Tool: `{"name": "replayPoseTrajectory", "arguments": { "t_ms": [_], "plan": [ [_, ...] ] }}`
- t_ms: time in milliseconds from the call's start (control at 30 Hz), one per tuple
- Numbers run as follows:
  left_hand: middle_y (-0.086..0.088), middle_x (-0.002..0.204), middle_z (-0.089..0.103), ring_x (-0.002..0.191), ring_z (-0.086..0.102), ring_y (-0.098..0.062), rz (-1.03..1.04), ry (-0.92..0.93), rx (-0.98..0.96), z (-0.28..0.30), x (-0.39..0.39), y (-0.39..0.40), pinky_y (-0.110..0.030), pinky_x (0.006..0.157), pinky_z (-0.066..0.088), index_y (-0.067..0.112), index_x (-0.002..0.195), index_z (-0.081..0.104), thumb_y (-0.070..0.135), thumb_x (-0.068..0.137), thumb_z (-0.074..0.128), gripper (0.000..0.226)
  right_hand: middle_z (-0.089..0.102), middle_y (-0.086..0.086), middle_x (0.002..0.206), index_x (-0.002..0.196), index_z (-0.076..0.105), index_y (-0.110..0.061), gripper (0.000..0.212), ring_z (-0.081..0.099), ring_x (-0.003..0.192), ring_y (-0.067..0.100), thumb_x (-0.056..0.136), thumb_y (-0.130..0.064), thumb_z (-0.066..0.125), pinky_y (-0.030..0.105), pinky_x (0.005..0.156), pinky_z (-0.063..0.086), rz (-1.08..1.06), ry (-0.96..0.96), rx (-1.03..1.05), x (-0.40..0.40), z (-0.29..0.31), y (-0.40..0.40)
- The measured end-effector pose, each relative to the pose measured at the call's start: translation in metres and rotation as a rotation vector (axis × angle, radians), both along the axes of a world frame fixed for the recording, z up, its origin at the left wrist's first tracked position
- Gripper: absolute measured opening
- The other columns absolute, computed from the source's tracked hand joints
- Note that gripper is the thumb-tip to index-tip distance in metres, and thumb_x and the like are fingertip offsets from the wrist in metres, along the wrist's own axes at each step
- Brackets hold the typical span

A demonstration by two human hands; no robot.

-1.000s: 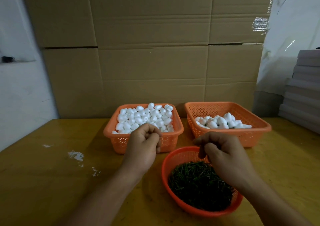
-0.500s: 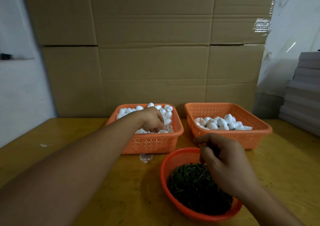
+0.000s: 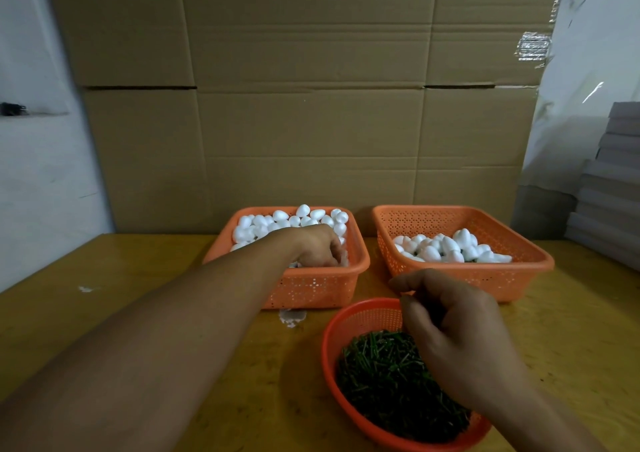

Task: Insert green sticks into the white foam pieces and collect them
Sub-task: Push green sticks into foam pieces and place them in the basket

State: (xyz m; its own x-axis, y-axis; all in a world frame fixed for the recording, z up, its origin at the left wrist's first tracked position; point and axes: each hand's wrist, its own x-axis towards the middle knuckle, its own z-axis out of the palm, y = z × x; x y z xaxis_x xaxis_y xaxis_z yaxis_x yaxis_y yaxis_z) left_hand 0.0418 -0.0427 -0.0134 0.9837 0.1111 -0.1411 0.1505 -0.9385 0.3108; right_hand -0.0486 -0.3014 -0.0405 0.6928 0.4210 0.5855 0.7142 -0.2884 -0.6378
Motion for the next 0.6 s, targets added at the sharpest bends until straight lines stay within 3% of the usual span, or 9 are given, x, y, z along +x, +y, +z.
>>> {"name": "replayPoseTrajectory", "arguments": {
  "t_ms": [67, 167, 233, 333, 467, 533, 600],
  "plan": [
    [0.017, 0.091, 0.061, 0.089, 0.049, -0.003, 0.038, -0.028, 0.085, 0.001, 0.000, -0.004, -0.022, 0.071, 0.035, 0.037, 0.096, 0.075, 0.051, 0.089, 0.066, 0.018, 0.063, 0.003, 0.057, 0.101, 0.073, -0.026, 0.023, 0.047, 0.039, 0.008, 0.092, -0.009, 0.061, 0.016, 0.041, 0.033, 0.010, 0.005, -0.010, -0.001, -0.001, 0.001],
    [0.009, 0.117, 0.053, 0.119, 0.041, -0.021, 0.047, -0.012, 0.300, 0.003, 0.001, -0.012, -0.039, 0.101, 0.034, 0.038, 0.109, 0.070, 0.063, 0.090, 0.054, 0.036, 0.065, 0.002, 0.060, 0.102, 0.072, -0.027, 0.022, 0.049, 0.040, 0.010, 0.092, -0.011, 0.061, 0.019, 0.041, 0.034, 0.013, 0.010, -0.018, -0.001, -0.001, 0.001],
    [0.003, 0.132, 0.044, 0.130, 0.034, -0.026, 0.057, 0.020, 0.387, 0.003, 0.001, -0.017, -0.045, 0.111, 0.028, 0.037, 0.112, 0.064, 0.064, 0.091, 0.050, 0.037, 0.066, 0.002, 0.061, 0.100, 0.072, -0.028, 0.021, 0.051, 0.041, 0.010, 0.091, -0.012, 0.061, 0.020, 0.042, 0.036, 0.008, 0.003, -0.017, 0.000, -0.002, 0.001],
    [0.004, 0.126, 0.042, 0.134, 0.033, -0.026, 0.079, 0.036, 0.380, 0.003, 0.004, -0.017, -0.046, 0.114, 0.027, 0.036, 0.108, 0.063, 0.062, 0.091, 0.052, 0.032, 0.065, 0.002, 0.060, 0.098, 0.072, -0.029, 0.021, 0.051, 0.041, 0.011, 0.090, -0.013, 0.061, 0.021, 0.042, 0.036, 0.001, 0.002, -0.016, 0.001, -0.003, 0.001],
    [0.007, 0.127, 0.048, 0.129, 0.036, -0.022, 0.115, 0.023, 0.288, 0.001, 0.007, -0.013, -0.043, 0.111, 0.032, 0.036, 0.114, 0.066, 0.060, 0.082, 0.061, 0.040, 0.063, -0.001, 0.055, 0.099, 0.072, -0.028, 0.021, 0.048, 0.039, 0.006, 0.091, -0.012, 0.061, 0.015, 0.043, 0.032, -0.004, 0.015, -0.004, 0.003, -0.004, 0.000],
    [0.011, 0.113, 0.055, 0.112, 0.051, -0.018, 0.152, -0.040, 0.132, 0.002, 0.005, -0.010, -0.035, 0.091, 0.047, 0.034, 0.102, 0.070, 0.050, 0.077, 0.067, 0.029, 0.062, -0.001, 0.053, 0.099, 0.073, -0.026, 0.021, 0.048, 0.038, 0.006, 0.091, -0.011, 0.061, 0.014, 0.042, 0.032, -0.005, 0.020, -0.004, 0.003, -0.004, 0.000],
    [0.018, 0.105, 0.050, 0.094, 0.054, -0.013, 0.157, -0.125, 0.051, 0.005, 0.000, -0.007, -0.027, 0.067, 0.043, 0.037, 0.091, 0.072, 0.037, 0.076, 0.071, 0.015, 0.063, 0.001, 0.055, 0.101, 0.073, -0.026, 0.021, 0.048, 0.039, 0.006, 0.092, -0.011, 0.061, 0.015, 0.042, 0.033, -0.002, 0.025, -0.013, 0.003, -0.003, 0.000]
  ]
}}
